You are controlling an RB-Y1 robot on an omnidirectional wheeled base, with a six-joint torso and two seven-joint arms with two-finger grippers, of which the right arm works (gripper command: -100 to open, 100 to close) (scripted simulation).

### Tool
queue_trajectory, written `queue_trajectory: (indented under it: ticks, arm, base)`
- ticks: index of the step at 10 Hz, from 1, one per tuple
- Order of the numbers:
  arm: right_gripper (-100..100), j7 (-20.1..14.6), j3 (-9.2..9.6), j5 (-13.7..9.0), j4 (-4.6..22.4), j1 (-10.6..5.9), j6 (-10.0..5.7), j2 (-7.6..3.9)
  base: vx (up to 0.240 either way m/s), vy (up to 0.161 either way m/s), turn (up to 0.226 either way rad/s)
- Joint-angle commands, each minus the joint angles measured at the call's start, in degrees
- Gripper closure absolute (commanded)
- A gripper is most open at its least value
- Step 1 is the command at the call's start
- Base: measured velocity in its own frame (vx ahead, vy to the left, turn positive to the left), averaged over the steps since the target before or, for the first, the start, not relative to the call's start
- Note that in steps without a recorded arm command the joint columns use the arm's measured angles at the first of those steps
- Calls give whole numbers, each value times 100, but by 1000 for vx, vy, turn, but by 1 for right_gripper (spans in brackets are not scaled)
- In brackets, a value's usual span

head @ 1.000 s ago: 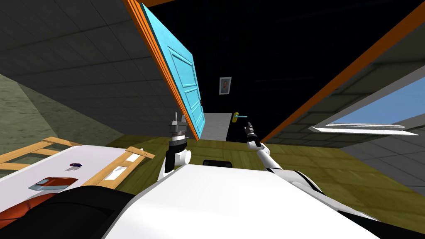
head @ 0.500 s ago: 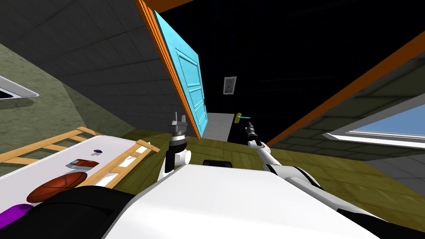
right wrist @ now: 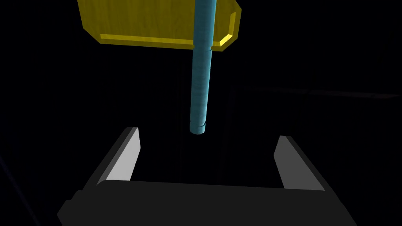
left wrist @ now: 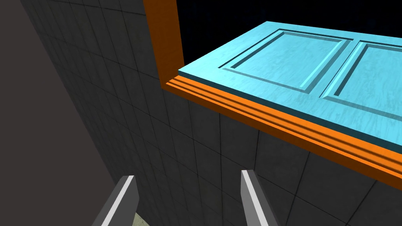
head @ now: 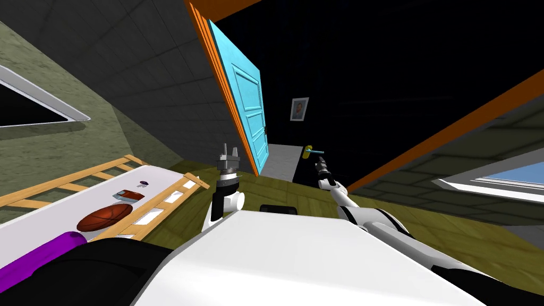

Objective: Push the door open

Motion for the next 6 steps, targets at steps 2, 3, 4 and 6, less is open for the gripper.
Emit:
queue_trajectory:
  ticks: [2,3,4,6]
  arm:
    - [-100,7,-15,-5,21,-8,-5,-1]
    - [-100,11,-21,-7,25,-10,-6,-1]
    - [-100,19,-34,-11,34,-12,-9,0]
    - [-100,39,-64,-20,54,-18,-14,1]
  base:
    - [54,-22,20]
    - [181,-4,30]
    - [176,-21,24]
    - [192,-54,30]
